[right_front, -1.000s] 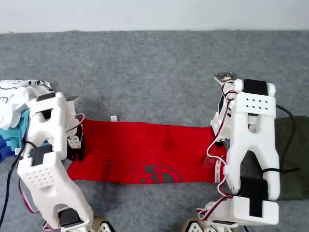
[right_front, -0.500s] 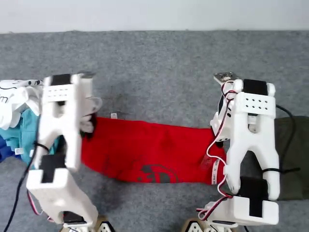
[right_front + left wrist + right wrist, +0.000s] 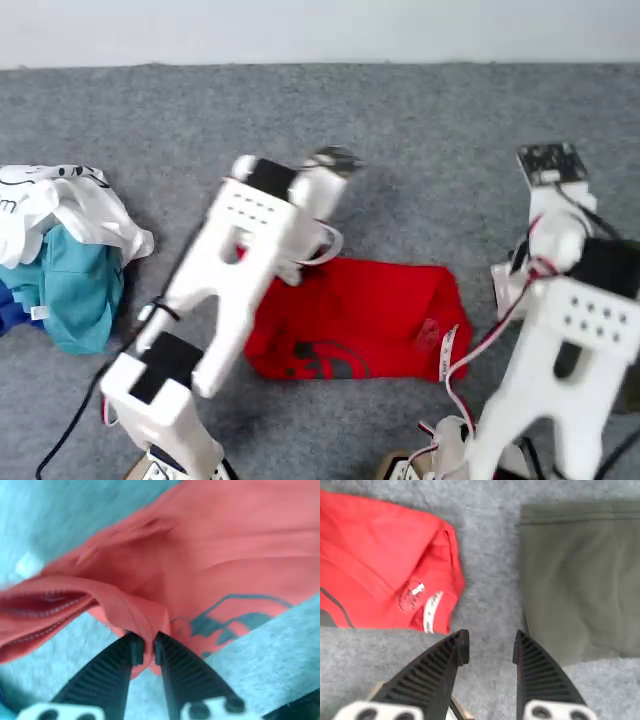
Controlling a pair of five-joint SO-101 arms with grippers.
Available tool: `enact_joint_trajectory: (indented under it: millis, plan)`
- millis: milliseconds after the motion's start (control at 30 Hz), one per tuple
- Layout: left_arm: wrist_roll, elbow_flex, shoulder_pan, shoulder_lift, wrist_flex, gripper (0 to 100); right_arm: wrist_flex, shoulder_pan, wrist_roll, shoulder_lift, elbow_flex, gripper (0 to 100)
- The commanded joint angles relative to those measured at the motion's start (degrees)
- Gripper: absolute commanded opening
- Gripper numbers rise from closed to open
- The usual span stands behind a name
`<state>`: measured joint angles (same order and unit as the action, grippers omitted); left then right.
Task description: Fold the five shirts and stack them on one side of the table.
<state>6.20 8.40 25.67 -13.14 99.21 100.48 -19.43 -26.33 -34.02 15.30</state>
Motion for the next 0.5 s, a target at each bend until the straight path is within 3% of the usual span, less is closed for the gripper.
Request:
enact_joint_trajectory:
  millis: [0, 300, 467]
  plan:
    - [-0.4, 7.2, 6.2, -2.1, 1.3, 1, 2.3, -4.5, -2.2, -6.5, 2.5, 15.8]
    - [-3.3, 17.1, 20.0, -13.1, 1.5, 1, 2.2, -19.7, -2.5, -10.7, 2.9, 16.1]
    - [-3.3, 17.0, 23.1, -13.1, 1.5, 1, 2.2, -21.9, -2.5, -10.6, 3.0, 16.1]
